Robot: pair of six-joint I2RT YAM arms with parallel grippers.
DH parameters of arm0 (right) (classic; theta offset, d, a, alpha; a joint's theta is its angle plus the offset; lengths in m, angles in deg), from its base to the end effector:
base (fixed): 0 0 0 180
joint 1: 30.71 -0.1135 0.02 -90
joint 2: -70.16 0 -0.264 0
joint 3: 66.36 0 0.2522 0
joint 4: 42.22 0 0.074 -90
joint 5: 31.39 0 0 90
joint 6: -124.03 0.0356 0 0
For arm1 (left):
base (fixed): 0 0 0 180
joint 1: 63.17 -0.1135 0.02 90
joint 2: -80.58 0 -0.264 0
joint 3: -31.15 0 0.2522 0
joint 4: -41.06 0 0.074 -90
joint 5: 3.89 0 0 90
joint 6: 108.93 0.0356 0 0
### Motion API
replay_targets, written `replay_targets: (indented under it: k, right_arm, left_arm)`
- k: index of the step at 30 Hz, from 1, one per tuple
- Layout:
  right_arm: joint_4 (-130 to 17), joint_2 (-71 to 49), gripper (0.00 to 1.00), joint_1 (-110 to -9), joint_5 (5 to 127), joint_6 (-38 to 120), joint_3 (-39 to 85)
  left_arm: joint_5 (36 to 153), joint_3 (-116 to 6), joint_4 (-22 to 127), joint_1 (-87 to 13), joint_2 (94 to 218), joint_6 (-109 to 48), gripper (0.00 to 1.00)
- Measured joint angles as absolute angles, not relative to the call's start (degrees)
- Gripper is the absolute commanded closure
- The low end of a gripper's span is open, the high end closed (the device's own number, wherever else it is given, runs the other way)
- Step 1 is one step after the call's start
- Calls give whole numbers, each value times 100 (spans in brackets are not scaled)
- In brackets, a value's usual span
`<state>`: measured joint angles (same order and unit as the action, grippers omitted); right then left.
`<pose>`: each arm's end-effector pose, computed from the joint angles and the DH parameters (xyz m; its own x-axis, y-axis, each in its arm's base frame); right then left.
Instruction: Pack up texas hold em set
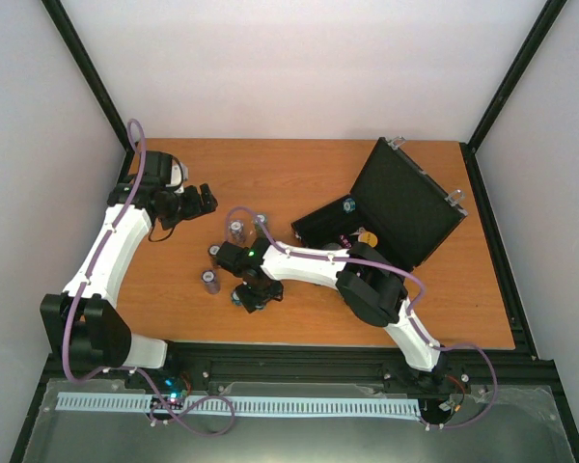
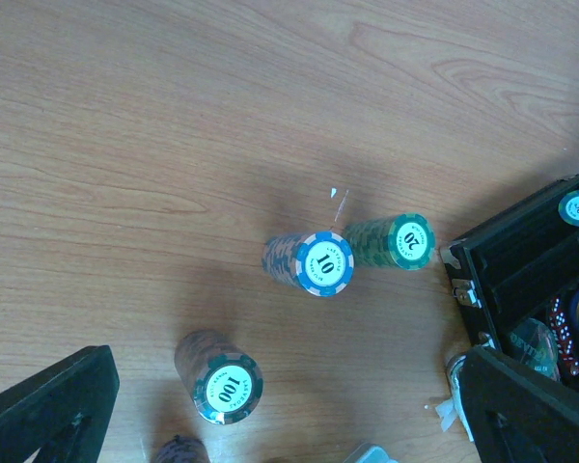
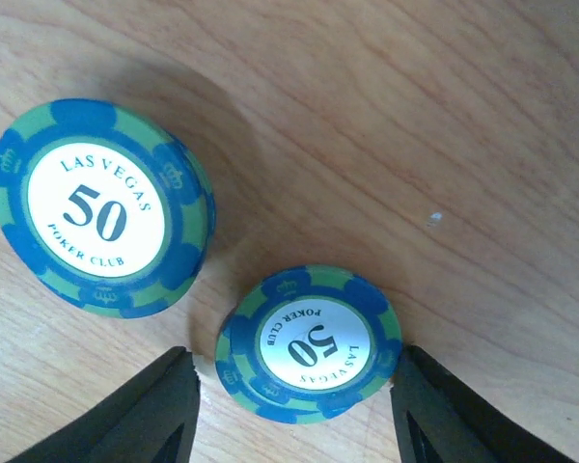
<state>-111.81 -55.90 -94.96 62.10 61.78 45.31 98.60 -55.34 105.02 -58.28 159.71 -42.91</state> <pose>0.1854 0.3893 0.1553 -0.8023 -0.5935 -0.0646 -0.5969 0.7957 0.1024 0.2785 -0.0316 0.3143 -0.8420 -0.3262 -0.4296 -0.1536 0.9085 -0.3887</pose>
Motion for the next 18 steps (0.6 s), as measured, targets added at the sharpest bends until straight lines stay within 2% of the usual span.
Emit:
replay_targets:
  k: [8,18]
  right_arm:
    - [-11208,-5590,67,-9496,6258,6143,4518]
    - [-11214,-5586,68,-9496,6229,6149,4511]
  left_arm:
    - [9860,-5534,10504,-5828,15971,-4291,0]
    - [9860,-5532,10504,-5828,15971,-4291,0]
